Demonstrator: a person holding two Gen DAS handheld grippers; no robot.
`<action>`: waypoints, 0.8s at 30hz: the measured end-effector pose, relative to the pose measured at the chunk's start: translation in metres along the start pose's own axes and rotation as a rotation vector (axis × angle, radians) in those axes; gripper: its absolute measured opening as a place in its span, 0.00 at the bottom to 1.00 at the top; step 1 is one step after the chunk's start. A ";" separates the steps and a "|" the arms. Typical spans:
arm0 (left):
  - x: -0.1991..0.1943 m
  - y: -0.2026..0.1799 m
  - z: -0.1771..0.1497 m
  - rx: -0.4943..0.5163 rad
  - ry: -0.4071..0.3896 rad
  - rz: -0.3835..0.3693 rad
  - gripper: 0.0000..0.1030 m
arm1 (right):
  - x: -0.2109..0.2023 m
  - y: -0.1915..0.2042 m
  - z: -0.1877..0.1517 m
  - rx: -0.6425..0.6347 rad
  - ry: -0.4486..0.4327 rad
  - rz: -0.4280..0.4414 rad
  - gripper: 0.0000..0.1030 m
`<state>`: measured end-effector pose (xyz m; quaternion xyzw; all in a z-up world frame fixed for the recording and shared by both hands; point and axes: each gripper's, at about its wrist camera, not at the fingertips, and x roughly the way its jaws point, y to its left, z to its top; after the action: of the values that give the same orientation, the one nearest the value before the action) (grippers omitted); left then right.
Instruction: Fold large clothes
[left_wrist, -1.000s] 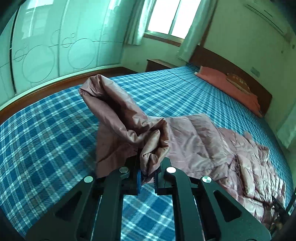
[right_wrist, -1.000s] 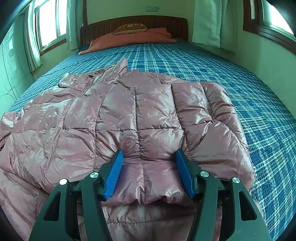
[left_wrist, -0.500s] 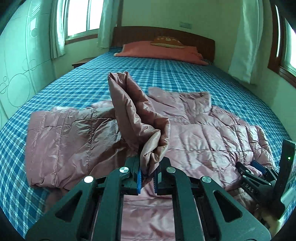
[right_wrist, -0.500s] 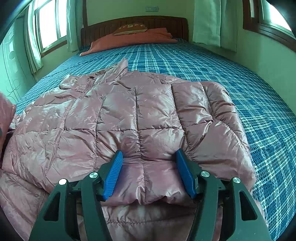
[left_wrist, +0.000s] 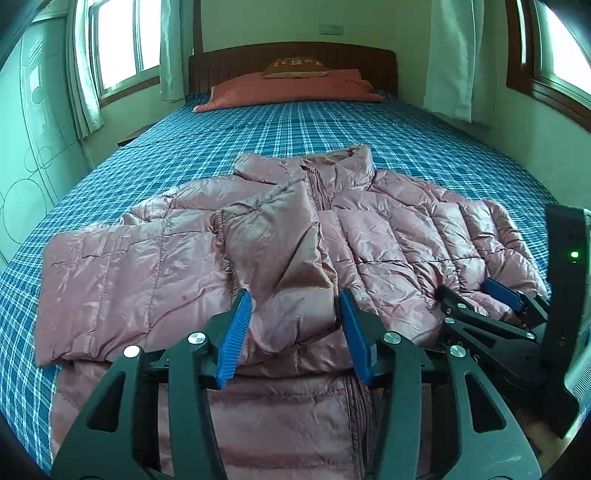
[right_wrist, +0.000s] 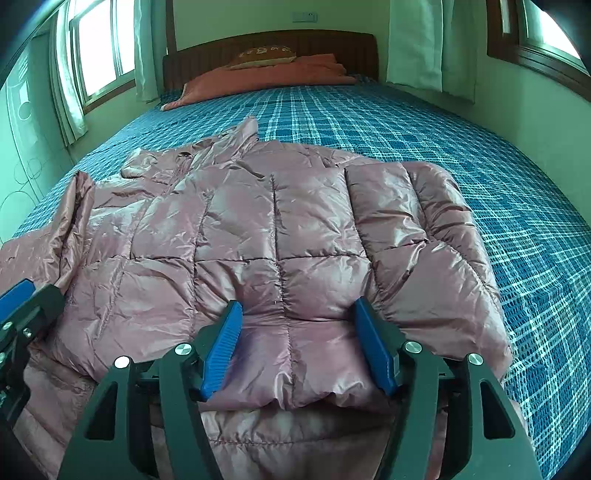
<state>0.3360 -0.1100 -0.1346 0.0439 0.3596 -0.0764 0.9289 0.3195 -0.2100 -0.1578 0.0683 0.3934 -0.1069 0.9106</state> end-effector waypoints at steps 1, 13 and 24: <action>-0.009 0.003 0.000 -0.006 -0.009 -0.005 0.51 | -0.001 0.000 0.002 -0.002 0.003 -0.003 0.61; -0.049 0.121 -0.013 -0.147 -0.015 0.138 0.52 | -0.038 0.073 0.016 -0.026 -0.036 0.131 0.61; -0.038 0.202 -0.022 -0.244 0.003 0.248 0.52 | -0.005 0.135 0.021 -0.024 0.074 0.244 0.61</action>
<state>0.3283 0.0960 -0.1196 -0.0253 0.3595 0.0830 0.9291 0.3643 -0.0829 -0.1348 0.1086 0.4166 0.0119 0.9025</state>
